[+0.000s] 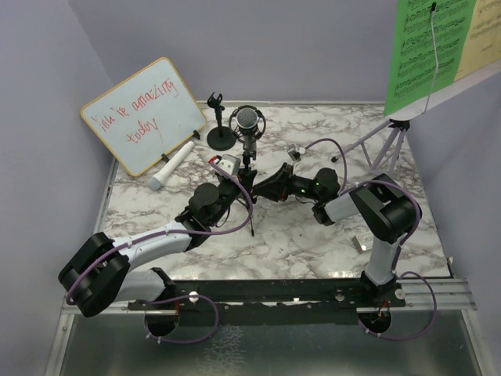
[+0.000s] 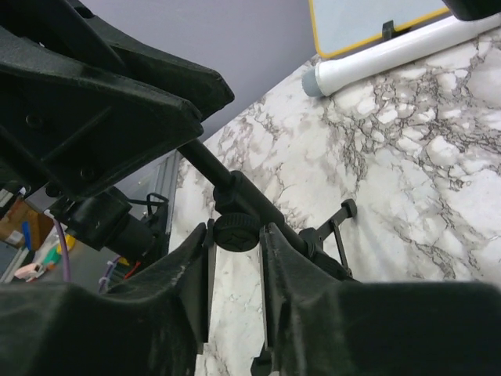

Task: Pack up the instrument practice props
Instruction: Unscrew the knob on the microphone stand.

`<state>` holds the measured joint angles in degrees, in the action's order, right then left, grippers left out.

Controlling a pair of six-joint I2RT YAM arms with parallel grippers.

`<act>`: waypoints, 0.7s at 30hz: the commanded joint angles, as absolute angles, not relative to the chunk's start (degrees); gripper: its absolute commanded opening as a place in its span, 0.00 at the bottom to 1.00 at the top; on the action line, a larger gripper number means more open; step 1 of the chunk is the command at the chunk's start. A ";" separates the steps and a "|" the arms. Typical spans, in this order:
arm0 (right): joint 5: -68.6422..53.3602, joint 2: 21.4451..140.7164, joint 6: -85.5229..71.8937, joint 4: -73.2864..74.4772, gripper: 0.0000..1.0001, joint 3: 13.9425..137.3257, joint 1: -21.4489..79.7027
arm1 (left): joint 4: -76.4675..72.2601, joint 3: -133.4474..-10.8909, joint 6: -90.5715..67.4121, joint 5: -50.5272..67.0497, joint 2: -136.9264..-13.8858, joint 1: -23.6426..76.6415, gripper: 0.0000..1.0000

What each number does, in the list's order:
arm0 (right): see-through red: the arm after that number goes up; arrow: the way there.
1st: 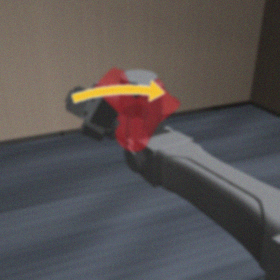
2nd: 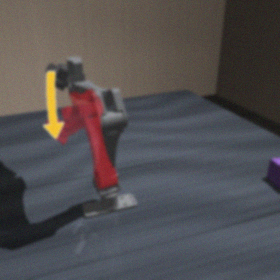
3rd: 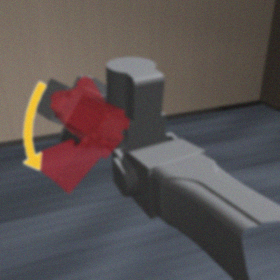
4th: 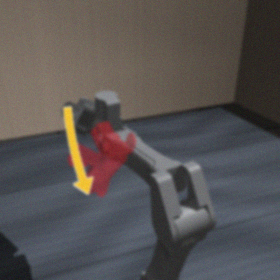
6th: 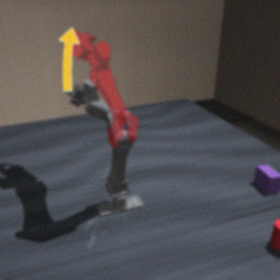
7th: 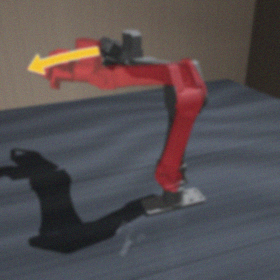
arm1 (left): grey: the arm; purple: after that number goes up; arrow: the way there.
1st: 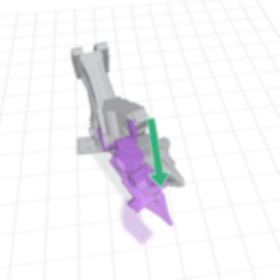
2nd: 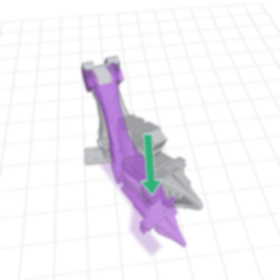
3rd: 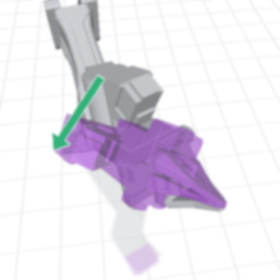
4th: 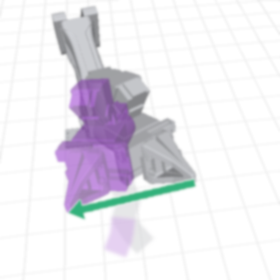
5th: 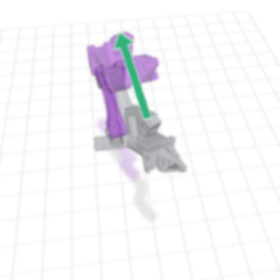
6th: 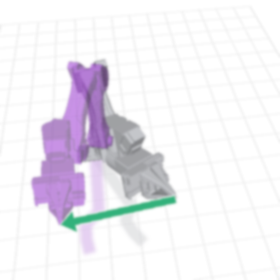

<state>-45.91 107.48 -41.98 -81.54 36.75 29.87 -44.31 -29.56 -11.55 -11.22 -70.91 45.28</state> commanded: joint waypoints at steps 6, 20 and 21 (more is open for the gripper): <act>-46.93 107.57 -33.43 -73.16 0.02 39.03 29.93 | -39.73 -30.06 -15.64 -7.03 -71.45 46.02 0.00; -27.76 93.07 26.29 -40.47 0.01 39.75 36.67 | -37.62 -31.70 -17.07 -6.23 -72.79 45.75 0.00; -25.54 92.54 30.76 -40.69 0.01 39.01 37.73 | -37.62 -31.83 -17.13 -6.05 -72.88 45.79 0.00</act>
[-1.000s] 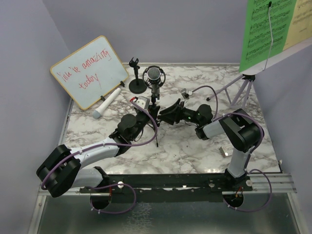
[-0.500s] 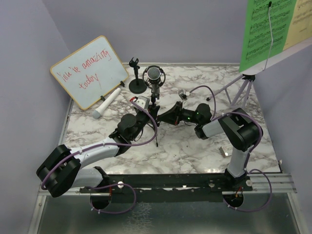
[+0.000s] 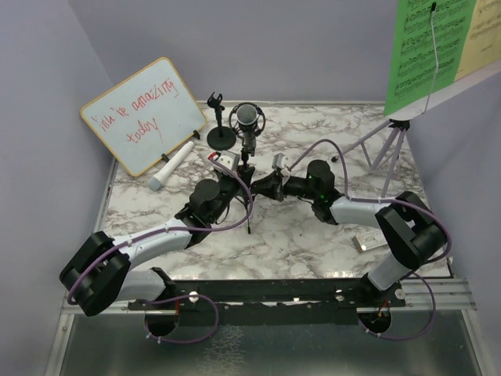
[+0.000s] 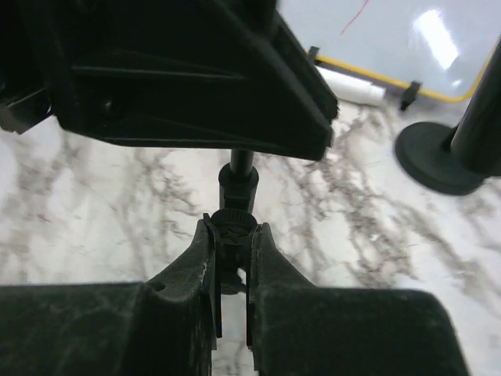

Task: Pack up the instrument practice props
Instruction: Unscrew the knob on the microphone stand.

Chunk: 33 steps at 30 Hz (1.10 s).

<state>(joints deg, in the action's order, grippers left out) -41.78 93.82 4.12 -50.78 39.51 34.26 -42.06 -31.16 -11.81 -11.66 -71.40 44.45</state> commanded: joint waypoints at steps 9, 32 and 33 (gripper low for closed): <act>-10.83 94.95 68.62 -63.09 0.00 30.52 47.66 | -37.62 -31.72 -17.82 -5.53 -73.16 45.75 0.00; -1.89 95.49 46.47 -76.58 0.60 25.06 53.68 | -37.37 -31.05 -16.00 -6.68 -72.52 45.70 0.00; -2.92 94.21 41.28 -73.45 0.62 25.46 53.42 | -37.31 -31.03 -15.85 -6.75 -72.56 45.70 0.00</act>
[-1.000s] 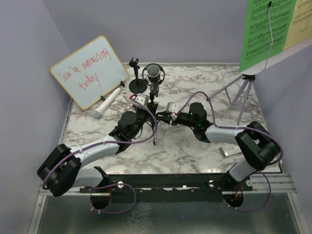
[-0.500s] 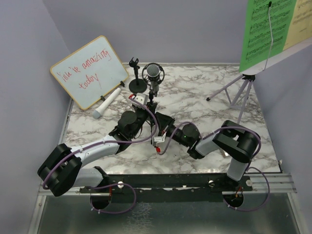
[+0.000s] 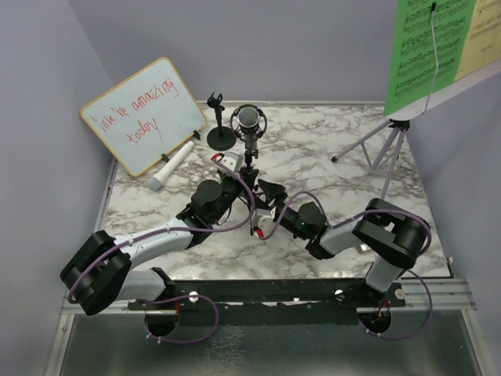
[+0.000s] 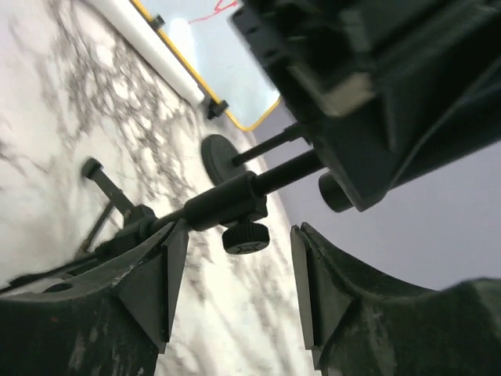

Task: Pack up the instrument practice props
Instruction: Unscrew the knob on the microphone stand.

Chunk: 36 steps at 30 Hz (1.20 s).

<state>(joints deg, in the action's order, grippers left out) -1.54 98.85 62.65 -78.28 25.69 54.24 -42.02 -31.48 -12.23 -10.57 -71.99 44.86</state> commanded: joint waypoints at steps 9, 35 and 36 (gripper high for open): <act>-24.86 90.16 7.14 -68.44 0.66 25.86 44.14 | -37.18 -31.35 -14.89 -5.71 -72.27 45.62 0.00; -52.47 98.79 -16.39 -65.25 0.42 38.28 30.15 | -36.57 -32.32 -14.17 -3.43 -72.55 45.62 0.00; -52.47 98.79 -15.67 -64.14 0.40 38.50 30.15 | -36.49 -32.34 -14.11 -3.43 -72.53 45.62 0.00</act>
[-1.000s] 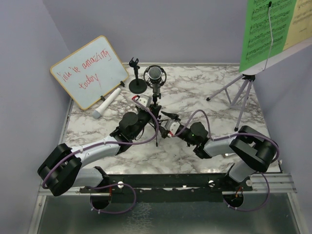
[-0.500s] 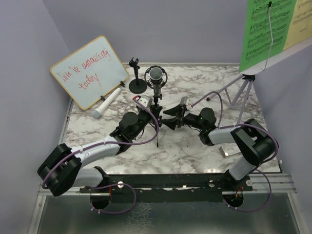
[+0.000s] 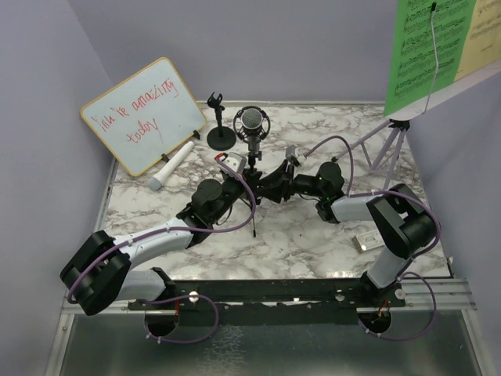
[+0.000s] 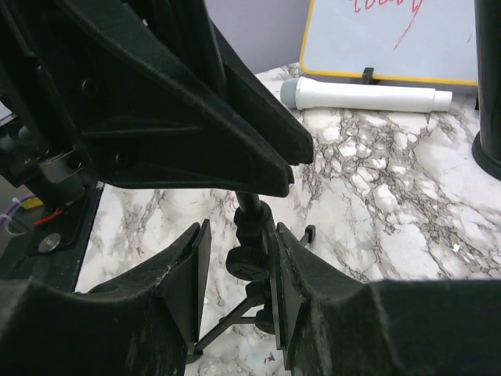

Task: Pack up the instrument practice props
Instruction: Unscrew the knob on the microphone stand.

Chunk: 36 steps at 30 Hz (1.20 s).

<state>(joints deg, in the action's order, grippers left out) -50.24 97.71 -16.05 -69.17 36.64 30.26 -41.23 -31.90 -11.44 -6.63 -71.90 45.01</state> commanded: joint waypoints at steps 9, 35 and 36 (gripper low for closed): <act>-53.37 96.74 -8.36 -54.57 0.38 38.53 30.15 | -36.21 -32.52 -13.97 -3.47 -72.55 45.62 0.00; -35.41 89.90 37.48 -35.92 0.01 39.02 36.03 | -35.87 -33.03 -14.76 -2.46 -73.21 45.62 0.00; -33.08 89.50 41.31 -35.99 0.01 38.70 37.07 | -35.86 -33.04 -14.84 -2.46 -73.21 45.62 0.00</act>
<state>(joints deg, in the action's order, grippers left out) -45.32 91.15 18.87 -43.51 38.50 33.41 -40.40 -32.47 -11.33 -5.69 -72.10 44.95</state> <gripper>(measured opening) 0.290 0.198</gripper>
